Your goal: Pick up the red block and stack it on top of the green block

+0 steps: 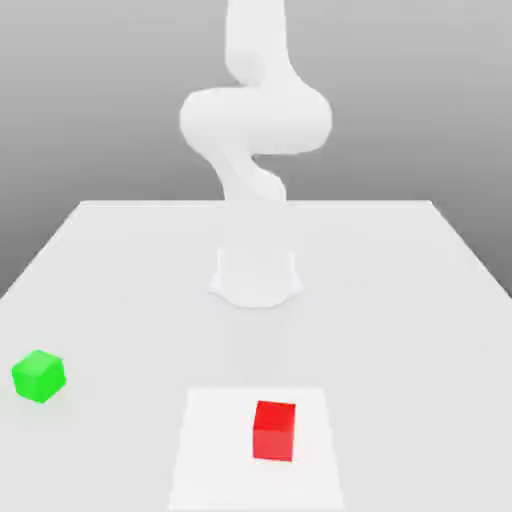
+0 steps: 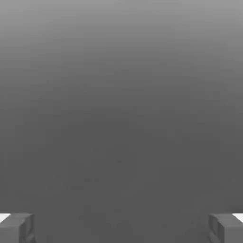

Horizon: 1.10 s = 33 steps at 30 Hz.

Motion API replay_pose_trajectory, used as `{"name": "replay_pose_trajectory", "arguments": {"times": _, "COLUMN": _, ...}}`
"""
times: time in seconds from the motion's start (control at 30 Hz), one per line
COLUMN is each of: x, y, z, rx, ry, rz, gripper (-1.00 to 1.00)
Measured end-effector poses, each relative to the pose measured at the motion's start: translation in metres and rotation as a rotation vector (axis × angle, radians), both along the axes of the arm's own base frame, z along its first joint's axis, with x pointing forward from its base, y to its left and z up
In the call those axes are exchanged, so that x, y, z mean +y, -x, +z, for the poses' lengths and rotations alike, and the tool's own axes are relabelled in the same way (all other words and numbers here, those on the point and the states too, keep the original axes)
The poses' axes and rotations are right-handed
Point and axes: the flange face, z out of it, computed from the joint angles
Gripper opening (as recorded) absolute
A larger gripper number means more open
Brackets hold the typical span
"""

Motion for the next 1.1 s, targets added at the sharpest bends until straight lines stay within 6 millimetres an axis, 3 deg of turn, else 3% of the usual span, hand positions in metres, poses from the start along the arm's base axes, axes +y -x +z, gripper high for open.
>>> {"name": "replay_pose_trajectory", "arguments": {"times": 0.17, "x": 0.006, "y": -0.053, "z": -0.11, "rx": 0.175, "ry": -0.013, "rz": -0.023, "gripper": 0.0}}
{"name": "replay_pose_trajectory", "arguments": {"times": 0.33, "x": 0.011, "y": -0.074, "z": -0.222, "rx": 0.344, "ry": -0.023, "rz": -0.046, "gripper": 0.0}}
{"name": "replay_pose_trajectory", "arguments": {"times": 0.5, "x": 0.015, "y": -0.067, "z": -0.332, "rx": 0.512, "ry": -0.032, "rz": -0.07, "gripper": 0.0}}
{"name": "replay_pose_trajectory", "arguments": {"times": 0.67, "x": 0.02, "y": -0.035, "z": -0.433, "rx": 0.681, "ry": -0.039, "rz": -0.094, "gripper": 0.0}}
{"name": "replay_pose_trajectory", "arguments": {"times": 0.87, "x": 0.02, "y": -0.027, "z": -0.505, "rx": 0.715, "ry": -0.041, "rz": -0.101, "gripper": 0.0}}
{"name": "replay_pose_trajectory", "arguments": {"times": 0.9, "x": 0.02, "y": -0.026, "z": -0.513, "rx": 0.715, "ry": -0.04, "rz": -0.101, "gripper": -1.0}}
{"name": "replay_pose_trajectory", "arguments": {"times": 1.1, "x": 0.021, "y": -0.026, "z": -0.518, "rx": 0.714, "ry": -0.04, "rz": -0.1, "gripper": -1.0}}
